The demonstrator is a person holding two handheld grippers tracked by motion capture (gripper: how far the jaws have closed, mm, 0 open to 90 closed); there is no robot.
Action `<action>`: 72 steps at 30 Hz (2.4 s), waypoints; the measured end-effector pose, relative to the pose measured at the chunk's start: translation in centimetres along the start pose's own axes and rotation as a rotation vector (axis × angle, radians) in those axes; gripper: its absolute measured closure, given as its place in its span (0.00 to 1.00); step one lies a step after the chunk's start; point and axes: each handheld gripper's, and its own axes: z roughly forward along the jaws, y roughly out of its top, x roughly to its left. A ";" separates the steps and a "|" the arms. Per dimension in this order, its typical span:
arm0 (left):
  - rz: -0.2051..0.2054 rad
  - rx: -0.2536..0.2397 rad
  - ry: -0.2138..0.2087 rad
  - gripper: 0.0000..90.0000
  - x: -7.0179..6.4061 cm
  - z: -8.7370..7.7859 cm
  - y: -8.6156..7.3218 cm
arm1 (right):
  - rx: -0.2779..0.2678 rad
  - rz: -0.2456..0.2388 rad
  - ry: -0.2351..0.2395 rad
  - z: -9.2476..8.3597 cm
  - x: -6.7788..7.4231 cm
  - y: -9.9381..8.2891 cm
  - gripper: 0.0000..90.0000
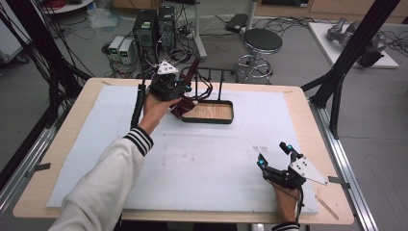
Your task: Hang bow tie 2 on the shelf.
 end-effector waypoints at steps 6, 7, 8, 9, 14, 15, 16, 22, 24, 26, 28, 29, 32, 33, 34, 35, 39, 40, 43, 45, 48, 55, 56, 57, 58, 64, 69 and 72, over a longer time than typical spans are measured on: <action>-0.056 0.021 0.012 0.81 -0.3 1.0 -0.3 | 0.001 0.001 0.001 0.0 0.0 0.0 0.11; -0.058 0.022 0.018 0.81 -0.3 1.1 -0.3 | 0.000 0.001 0.001 0.0 0.0 0.0 0.11; -0.061 0.021 0.022 0.81 -0.3 1.1 -0.4 | -0.001 0.004 0.001 0.0 0.0 0.0 0.11; -0.061 0.025 0.029 0.81 -0.2 1.2 -0.5 | -0.001 0.006 0.001 0.0 0.0 0.0 0.11; -0.067 0.041 0.043 0.81 -0.1 1.4 -0.8 | -0.002 0.006 0.001 0.0 0.0 0.0 0.11; -0.069 0.042 0.043 0.82 -0.1 1.5 -0.8 | -0.001 0.005 0.001 0.0 0.0 0.0 0.11; -0.070 0.046 0.042 0.82 0.0 1.5 -0.9 | -0.001 0.005 0.002 0.0 0.0 0.0 0.11; -0.092 0.077 0.053 0.82 0.3 2.0 -1.3 | -0.001 0.000 0.001 0.0 0.0 0.0 0.11; -0.080 0.089 0.064 0.82 0.3 2.2 -1.4 | -0.001 0.001 0.001 0.0 0.0 0.0 0.11; -0.081 0.104 0.073 0.82 0.3 2.2 -1.6 | -0.001 0.000 0.001 0.0 0.0 0.0 0.11; -0.076 0.113 0.080 0.82 0.3 2.3 -1.8 | -0.001 0.000 0.001 0.0 0.0 0.0 0.11; -0.075 0.119 0.082 0.82 0.3 2.4 -1.9 | -0.001 -0.001 0.001 0.0 0.0 0.0 0.11; -0.080 0.133 0.084 0.82 0.3 2.5 -2.3 | 0.002 -0.001 0.003 0.0 0.0 0.0 0.11; -0.084 0.135 0.082 0.82 0.3 2.5 -2.4 | 0.001 -0.003 0.002 0.0 0.0 0.0 0.11; -0.081 0.140 0.087 0.82 0.3 2.5 -2.4 | 0.001 -0.001 0.002 0.0 0.0 0.0 0.11; -0.085 0.141 0.088 0.83 0.3 2.5 -2.5 | 0.001 -0.002 0.003 0.0 0.0 0.0 0.11; -0.082 0.154 0.092 0.83 0.3 2.6 -2.6 | 0.000 -0.004 0.003 0.0 0.0 0.0 0.11; -0.082 0.159 0.093 0.83 0.2 2.7 -2.7 | 0.001 -0.003 0.002 0.0 0.0 0.0 0.11; -0.082 0.183 0.098 0.83 0.2 3.0 -2.9 | 0.001 -0.003 0.003 0.0 0.0 0.0 0.11; -0.080 0.205 0.100 0.83 0.2 3.2 -3.2 | 0.002 -0.001 0.002 0.0 0.0 0.0 0.11; -0.082 0.211 0.098 0.83 0.2 3.3 -3.5 | 0.001 0.000 0.003 0.0 0.0 0.0 0.11; -0.085 0.221 0.096 0.82 0.3 3.2 -3.6 | 0.001 -0.001 0.003 0.0 0.0 0.0 0.11; -0.081 0.221 0.091 0.80 0.3 3.1 -3.6 | 0.001 -0.001 0.003 0.0 0.0 0.0 0.11; -0.083 0.221 0.089 0.79 0.3 3.1 -3.6 | 0.001 -0.002 0.003 0.0 0.0 0.0 0.11; -0.081 0.222 0.086 0.78 0.3 3.0 -3.6 | 0.000 -0.003 0.003 0.0 0.0 0.0 0.11; -0.062 0.209 0.056 0.63 0.4 2.6 -3.8 | -0.001 -0.005 0.003 0.0 0.0 0.0 0.11; -0.021 0.201 0.009 0.34 0.3 1.9 -4.0 | 0.001 0.000 0.002 0.0 0.0 0.0 0.11; -0.014 0.176 -0.005 0.31 0.4 1.4 -3.9 | 0.004 0.003 0.005 0.0 0.1 0.0 0.11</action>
